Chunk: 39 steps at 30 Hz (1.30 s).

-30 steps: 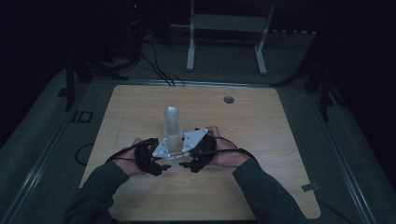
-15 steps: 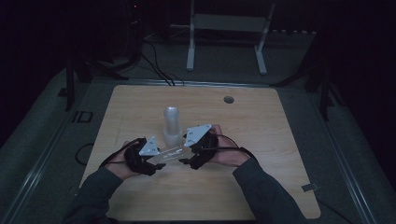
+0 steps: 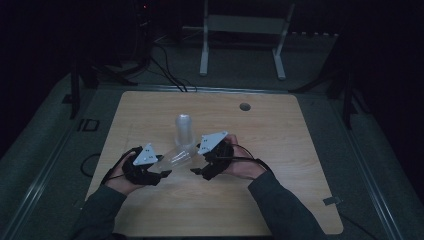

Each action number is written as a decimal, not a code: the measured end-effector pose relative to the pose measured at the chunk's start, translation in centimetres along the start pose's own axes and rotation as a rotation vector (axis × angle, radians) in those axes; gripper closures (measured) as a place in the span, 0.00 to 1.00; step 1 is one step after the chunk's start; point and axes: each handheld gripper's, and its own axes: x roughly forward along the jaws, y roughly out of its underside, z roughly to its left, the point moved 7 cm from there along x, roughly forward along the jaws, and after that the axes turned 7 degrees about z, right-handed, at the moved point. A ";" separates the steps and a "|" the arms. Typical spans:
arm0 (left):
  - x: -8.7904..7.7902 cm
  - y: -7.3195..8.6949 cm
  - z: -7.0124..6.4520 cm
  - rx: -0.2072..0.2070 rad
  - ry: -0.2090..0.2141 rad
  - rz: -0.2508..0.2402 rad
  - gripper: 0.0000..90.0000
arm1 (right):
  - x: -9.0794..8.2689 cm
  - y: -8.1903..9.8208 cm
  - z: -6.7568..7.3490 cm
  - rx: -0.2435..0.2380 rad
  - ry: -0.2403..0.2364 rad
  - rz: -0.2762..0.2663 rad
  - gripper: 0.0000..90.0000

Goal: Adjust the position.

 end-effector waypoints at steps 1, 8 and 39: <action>-0.1 0.0 0.1 0.000 -0.005 -0.001 0.47 | 0.0 0.0 0.0 0.005 0.001 -0.002 0.21; -0.3 -0.2 0.3 -0.013 -0.021 -0.023 0.47 | -0.1 0.0 -0.3 0.021 0.005 -0.018 0.21; -1.1 -1.6 0.1 -0.125 -0.047 -0.248 0.47 | 0.7 -0.5 0.0 0.122 -0.022 -0.113 0.24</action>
